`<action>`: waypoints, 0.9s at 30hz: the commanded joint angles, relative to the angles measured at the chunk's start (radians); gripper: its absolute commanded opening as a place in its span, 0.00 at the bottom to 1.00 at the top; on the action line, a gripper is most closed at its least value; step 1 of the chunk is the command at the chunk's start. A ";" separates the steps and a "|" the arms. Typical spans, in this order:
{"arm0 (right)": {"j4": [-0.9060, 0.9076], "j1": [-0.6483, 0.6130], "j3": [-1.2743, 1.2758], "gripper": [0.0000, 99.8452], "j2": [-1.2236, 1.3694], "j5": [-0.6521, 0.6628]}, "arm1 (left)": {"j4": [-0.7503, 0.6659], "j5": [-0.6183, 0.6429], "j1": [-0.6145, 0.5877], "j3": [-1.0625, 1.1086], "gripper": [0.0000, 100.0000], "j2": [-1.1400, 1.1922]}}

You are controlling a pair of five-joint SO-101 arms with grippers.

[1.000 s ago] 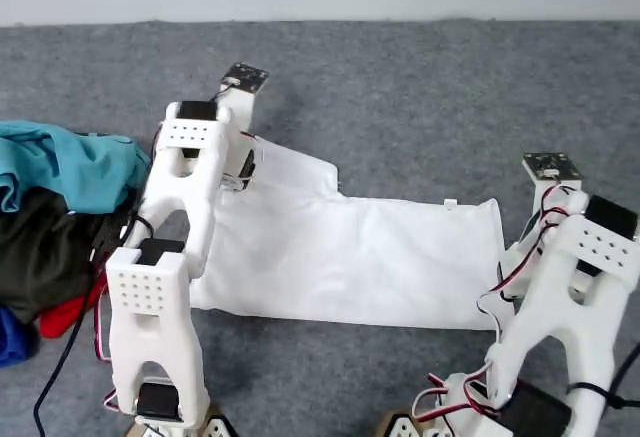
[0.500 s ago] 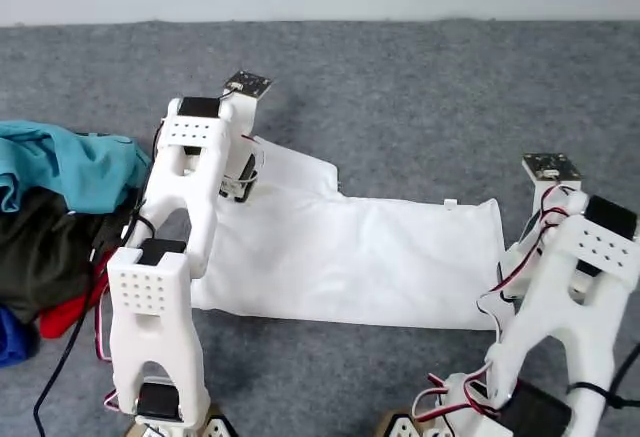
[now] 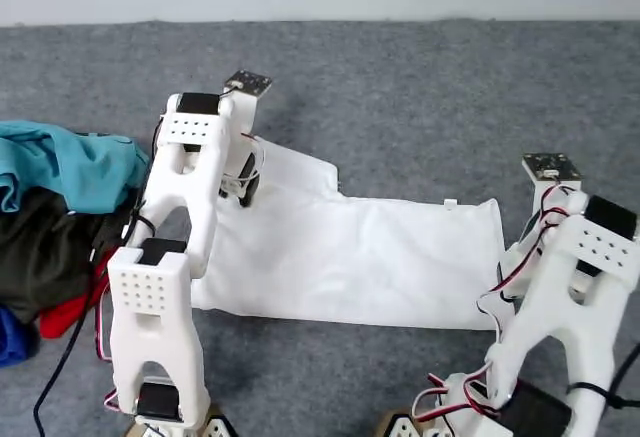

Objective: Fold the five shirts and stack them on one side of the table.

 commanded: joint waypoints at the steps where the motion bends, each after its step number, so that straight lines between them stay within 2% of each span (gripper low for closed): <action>1: -0.007 -0.013 -0.005 0.19 -0.036 -0.011 | 0.038 0.006 0.023 -0.038 0.12 -0.020; 12: -0.007 -0.013 -0.005 0.19 -0.036 -0.012 | 0.091 0.040 0.095 -0.039 0.12 -0.021; 18: -0.007 -0.013 -0.005 0.19 -0.036 -0.012 | 0.163 0.038 0.092 -0.041 0.12 -0.021; 27: -0.007 -0.013 -0.005 0.19 -0.036 -0.012 | 0.169 0.037 0.071 -0.031 0.12 -0.023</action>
